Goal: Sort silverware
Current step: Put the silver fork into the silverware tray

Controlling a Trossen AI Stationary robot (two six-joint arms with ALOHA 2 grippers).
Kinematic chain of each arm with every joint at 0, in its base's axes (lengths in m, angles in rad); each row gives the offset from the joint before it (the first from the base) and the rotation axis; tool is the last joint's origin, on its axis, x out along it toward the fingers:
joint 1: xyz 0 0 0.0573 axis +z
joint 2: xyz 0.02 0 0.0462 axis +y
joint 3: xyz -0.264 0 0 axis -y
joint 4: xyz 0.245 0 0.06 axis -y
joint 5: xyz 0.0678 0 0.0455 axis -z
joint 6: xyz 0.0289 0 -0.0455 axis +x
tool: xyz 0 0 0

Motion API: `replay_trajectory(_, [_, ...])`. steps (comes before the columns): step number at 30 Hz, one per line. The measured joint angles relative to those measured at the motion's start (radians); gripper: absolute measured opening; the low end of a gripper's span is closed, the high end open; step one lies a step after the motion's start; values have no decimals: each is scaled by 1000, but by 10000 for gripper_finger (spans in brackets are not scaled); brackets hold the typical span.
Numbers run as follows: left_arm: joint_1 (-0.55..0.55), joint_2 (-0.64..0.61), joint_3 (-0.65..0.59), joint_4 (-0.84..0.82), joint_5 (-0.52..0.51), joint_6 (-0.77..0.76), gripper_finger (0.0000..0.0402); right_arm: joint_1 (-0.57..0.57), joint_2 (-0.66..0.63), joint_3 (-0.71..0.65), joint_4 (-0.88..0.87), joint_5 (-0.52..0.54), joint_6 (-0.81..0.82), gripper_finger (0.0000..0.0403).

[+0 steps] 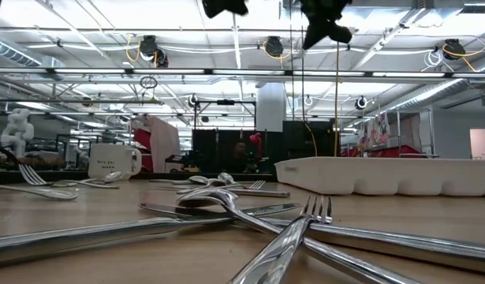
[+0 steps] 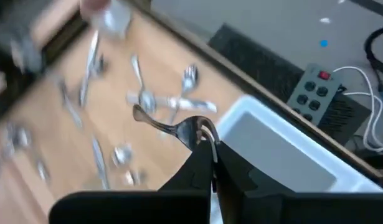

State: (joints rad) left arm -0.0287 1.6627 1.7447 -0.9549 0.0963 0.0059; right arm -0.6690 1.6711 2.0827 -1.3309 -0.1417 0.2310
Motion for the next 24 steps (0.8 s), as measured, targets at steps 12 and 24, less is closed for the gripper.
replay_trajectory(12, [10, -146, 0, -59, 32, 27, 125, -55, 12, 0, -239, -49, -552, 1])
replay_trajectory(24, [52, -262, 1, -104, 33, 27, 125, -3, 213, -2, -239, -234, -745, 0])
